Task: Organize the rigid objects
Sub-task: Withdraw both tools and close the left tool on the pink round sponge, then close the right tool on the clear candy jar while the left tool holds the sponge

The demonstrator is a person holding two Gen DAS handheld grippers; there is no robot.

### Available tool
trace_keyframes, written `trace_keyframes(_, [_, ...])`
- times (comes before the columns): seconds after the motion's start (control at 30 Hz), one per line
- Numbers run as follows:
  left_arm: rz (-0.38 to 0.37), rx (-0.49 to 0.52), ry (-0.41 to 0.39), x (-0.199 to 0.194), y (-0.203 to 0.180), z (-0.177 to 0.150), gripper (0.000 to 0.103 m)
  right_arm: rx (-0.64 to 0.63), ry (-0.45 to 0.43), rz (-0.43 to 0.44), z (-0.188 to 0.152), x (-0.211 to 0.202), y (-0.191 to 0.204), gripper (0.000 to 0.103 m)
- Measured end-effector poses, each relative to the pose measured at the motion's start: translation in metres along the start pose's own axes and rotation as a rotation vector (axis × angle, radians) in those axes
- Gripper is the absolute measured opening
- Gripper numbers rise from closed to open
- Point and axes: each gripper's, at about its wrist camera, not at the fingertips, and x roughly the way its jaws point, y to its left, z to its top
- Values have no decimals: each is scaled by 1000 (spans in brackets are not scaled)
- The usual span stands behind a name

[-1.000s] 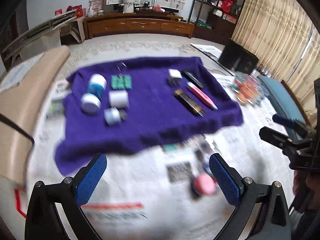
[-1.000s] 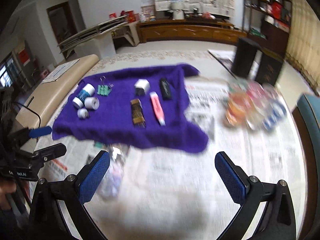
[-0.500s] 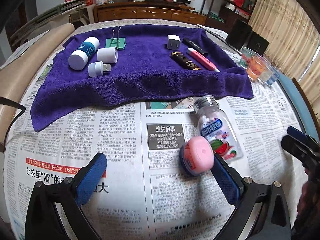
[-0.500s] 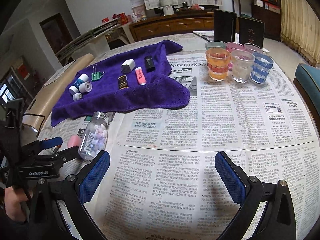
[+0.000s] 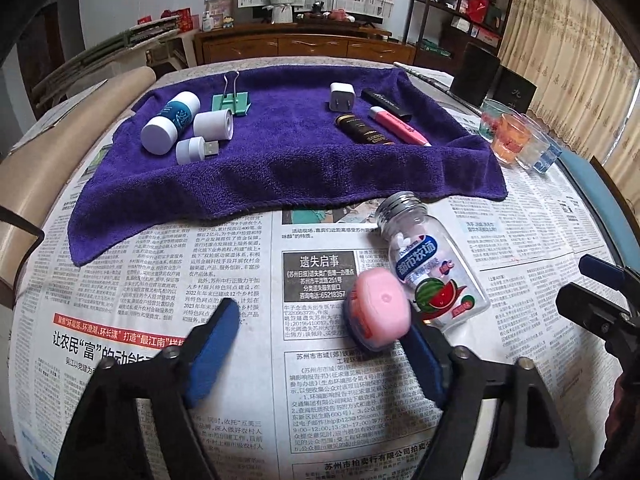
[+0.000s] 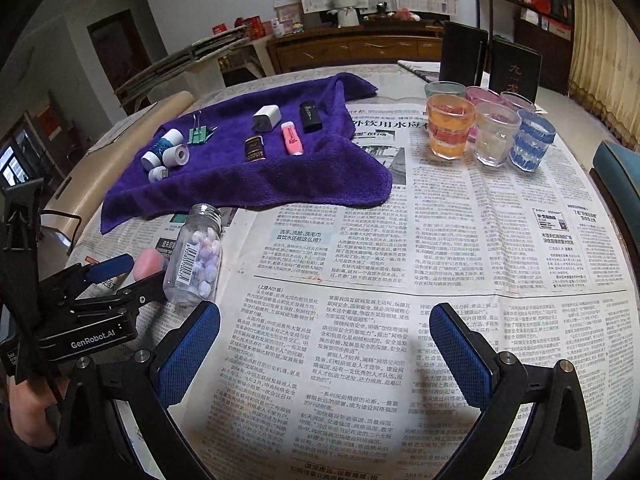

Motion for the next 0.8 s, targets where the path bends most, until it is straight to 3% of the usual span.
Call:
trace_keyframes(0.13, [14, 41, -9, -1, -9, -2, 56, 6, 14, -2, -1, 2, -3, 103])
trace_keyframes(0.2, [-10, 38, -22, -3, -10, -3, 45, 4, 17, -7, -3, 2, -3, 103])
trace_keyframes(0.4, [-26, 40, -40, -4, -8, -3, 27, -5, 31, -12, -4, 5, -2, 103])
trace_keyframes(0.8, [-27, 44, -46, -5, -5, -4, 23, -20, 20, 1, -6, 6, 4, 103])
